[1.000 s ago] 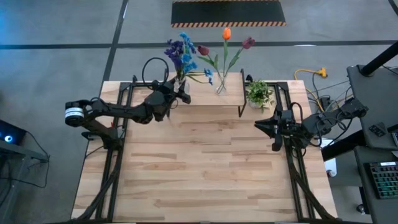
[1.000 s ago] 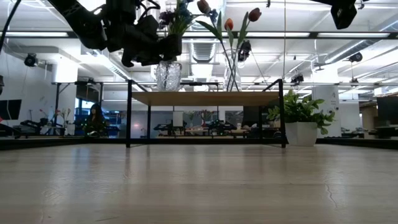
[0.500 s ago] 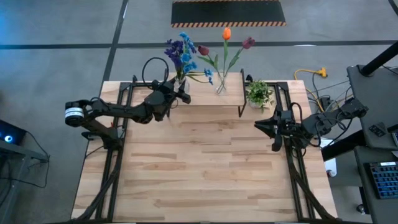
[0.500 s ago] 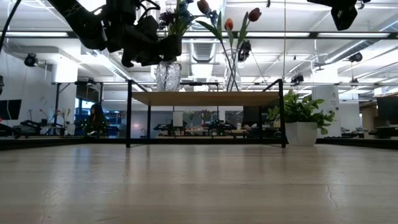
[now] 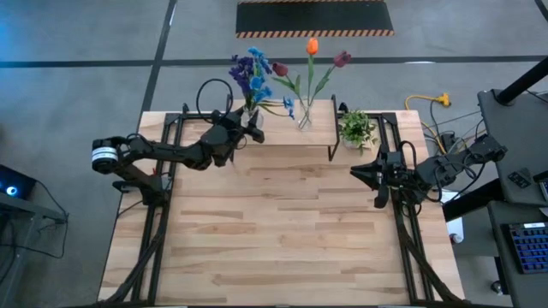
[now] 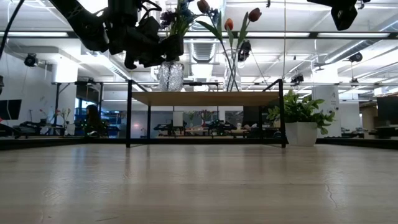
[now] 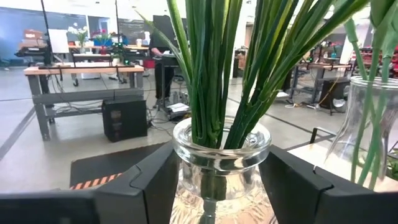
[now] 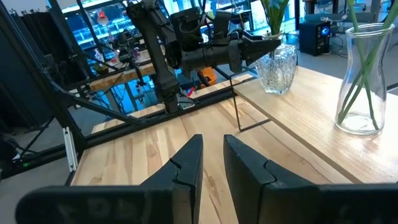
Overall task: Pick and place flowers into a vace then onto a shelf
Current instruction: Put the left transparent vase with flowers on the shelf
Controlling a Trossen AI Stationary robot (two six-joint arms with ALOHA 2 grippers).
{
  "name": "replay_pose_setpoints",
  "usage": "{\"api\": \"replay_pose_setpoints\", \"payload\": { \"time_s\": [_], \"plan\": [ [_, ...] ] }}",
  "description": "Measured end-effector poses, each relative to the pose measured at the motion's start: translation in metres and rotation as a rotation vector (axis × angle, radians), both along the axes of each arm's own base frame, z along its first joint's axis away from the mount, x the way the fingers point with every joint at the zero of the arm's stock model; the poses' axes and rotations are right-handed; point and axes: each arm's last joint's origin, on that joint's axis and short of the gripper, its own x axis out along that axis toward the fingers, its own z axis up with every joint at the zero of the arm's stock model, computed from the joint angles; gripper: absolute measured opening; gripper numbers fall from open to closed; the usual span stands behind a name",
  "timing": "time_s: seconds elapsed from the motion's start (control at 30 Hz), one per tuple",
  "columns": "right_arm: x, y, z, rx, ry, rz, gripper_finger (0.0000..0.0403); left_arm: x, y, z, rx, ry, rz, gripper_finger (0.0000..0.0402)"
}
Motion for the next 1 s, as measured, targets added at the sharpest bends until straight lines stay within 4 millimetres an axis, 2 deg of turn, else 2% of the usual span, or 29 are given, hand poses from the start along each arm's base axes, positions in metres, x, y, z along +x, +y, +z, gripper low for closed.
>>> {"api": "replay_pose_setpoints", "payload": {
  "time_s": [0.4,1.0],
  "plan": [
    [0.0000,0.0000,0.0000,0.002,0.000,-0.001,0.0057,0.0005,-0.0007,-0.0004,-0.004,0.005,-0.006,0.0238],
    [0.0000,0.0000,-0.0002,-0.002,0.002,0.001,0.0057,-0.0001,-0.0010,0.0007,-0.003,0.013,0.013,0.0241]
  ]
}}
